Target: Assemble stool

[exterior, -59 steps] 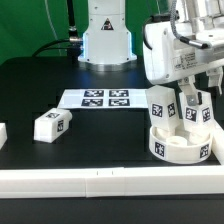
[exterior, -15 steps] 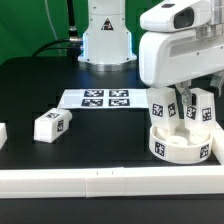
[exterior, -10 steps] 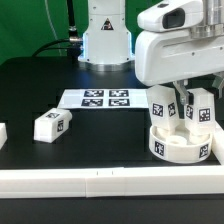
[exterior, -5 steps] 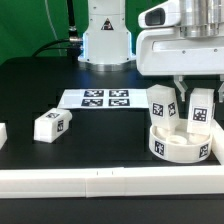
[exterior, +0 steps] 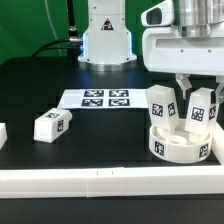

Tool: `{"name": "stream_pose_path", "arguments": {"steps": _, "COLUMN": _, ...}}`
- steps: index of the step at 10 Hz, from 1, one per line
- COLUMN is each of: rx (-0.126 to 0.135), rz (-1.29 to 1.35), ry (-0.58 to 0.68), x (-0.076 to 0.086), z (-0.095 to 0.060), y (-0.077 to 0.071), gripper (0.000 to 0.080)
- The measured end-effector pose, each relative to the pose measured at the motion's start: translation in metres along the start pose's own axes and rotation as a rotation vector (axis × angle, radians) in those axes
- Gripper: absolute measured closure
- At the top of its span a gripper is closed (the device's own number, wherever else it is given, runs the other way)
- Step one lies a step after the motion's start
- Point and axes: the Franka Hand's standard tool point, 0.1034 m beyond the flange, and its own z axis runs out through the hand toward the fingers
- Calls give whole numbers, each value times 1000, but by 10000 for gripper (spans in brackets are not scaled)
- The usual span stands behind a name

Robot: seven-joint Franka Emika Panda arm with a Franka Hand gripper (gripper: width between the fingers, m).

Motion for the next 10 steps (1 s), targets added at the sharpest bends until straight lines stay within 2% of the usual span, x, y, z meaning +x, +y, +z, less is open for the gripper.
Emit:
{"name": "stream_pose_path", "arguments": {"steps": 2, "rx": 45, "rz": 250, "ry": -20, "x": 4, "z": -1, "y": 0, "gripper": 462}}
{"name": "stream_pose_path", "arguments": {"steps": 4, "rx": 63, "rz": 448, "ry": -35, "x": 5, "z": -2, "y": 0, "gripper": 462}}
{"name": "stream_pose_path", "arguments": {"steps": 6, "rx": 93, "rz": 706, "ry": -72, "x": 7, "z": -2, "y": 1, "gripper": 462}}
{"name": "stream_pose_path", "arguments": {"steps": 7, "rx": 97, "rz": 836, "ry": -91, "x": 5, "z": -2, "y": 1, "gripper": 462}}
{"name": "stream_pose_path", "arguments": {"steps": 10, "rx": 87, "rz": 1060, "ry": -108, "x": 0, "z": -1, "y": 0, "gripper": 462}}
